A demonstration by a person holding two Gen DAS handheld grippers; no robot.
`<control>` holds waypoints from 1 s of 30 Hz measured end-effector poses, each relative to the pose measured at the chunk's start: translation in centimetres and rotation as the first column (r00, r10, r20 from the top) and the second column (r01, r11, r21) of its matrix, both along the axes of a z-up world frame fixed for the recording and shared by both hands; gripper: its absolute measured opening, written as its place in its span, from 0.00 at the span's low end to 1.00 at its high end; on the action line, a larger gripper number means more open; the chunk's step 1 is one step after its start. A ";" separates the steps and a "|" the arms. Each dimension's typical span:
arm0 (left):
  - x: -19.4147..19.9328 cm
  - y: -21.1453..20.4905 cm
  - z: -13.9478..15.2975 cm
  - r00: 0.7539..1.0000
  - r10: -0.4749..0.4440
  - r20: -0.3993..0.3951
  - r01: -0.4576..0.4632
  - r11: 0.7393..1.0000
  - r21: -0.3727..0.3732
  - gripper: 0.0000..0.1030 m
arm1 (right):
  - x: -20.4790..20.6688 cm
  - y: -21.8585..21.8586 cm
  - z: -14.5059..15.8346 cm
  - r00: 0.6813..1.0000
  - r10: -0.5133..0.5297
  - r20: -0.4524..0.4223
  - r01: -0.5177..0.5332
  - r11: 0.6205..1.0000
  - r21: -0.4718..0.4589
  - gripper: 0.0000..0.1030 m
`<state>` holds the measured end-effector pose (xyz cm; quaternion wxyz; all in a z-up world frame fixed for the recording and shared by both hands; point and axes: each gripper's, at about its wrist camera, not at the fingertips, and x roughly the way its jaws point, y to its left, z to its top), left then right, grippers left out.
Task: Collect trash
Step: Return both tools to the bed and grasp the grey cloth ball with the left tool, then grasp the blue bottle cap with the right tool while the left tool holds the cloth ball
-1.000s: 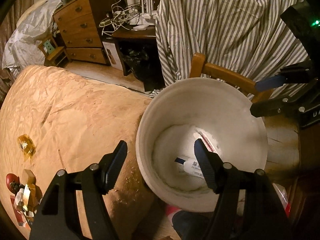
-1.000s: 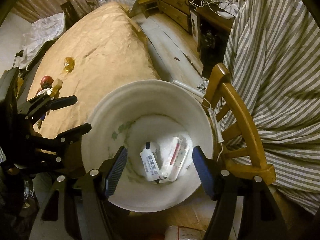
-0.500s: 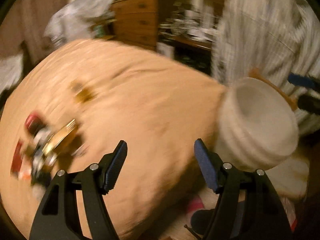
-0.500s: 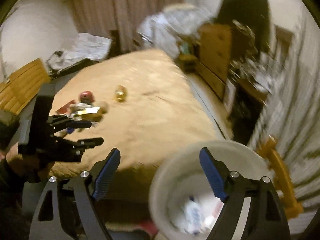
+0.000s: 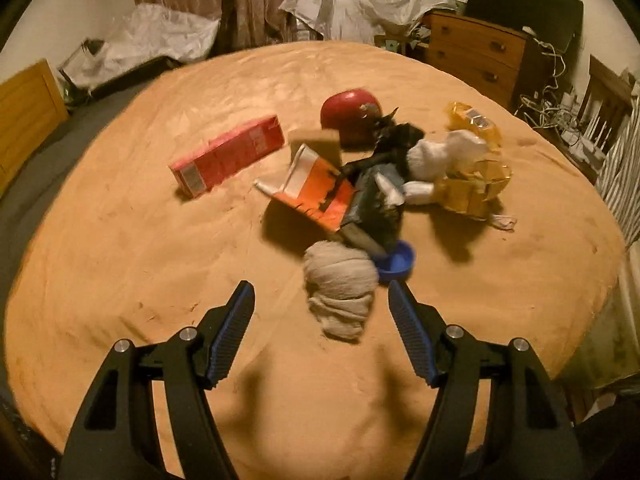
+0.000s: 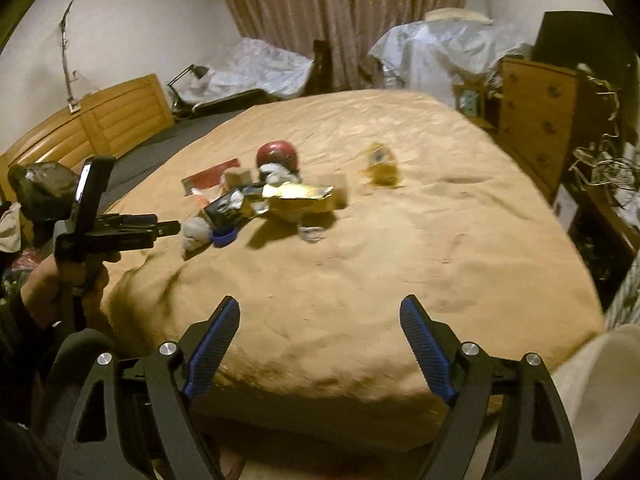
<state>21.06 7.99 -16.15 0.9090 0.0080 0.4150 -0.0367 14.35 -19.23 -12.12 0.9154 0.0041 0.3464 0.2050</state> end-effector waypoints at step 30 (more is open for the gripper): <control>0.1 7.3 -3.7 1.000 -0.018 -0.011 0.017 0.996 -0.089 0.39 | 14.2 21.1 -7.7 0.956 0.264 -0.129 -0.270 0.962 -0.035 0.57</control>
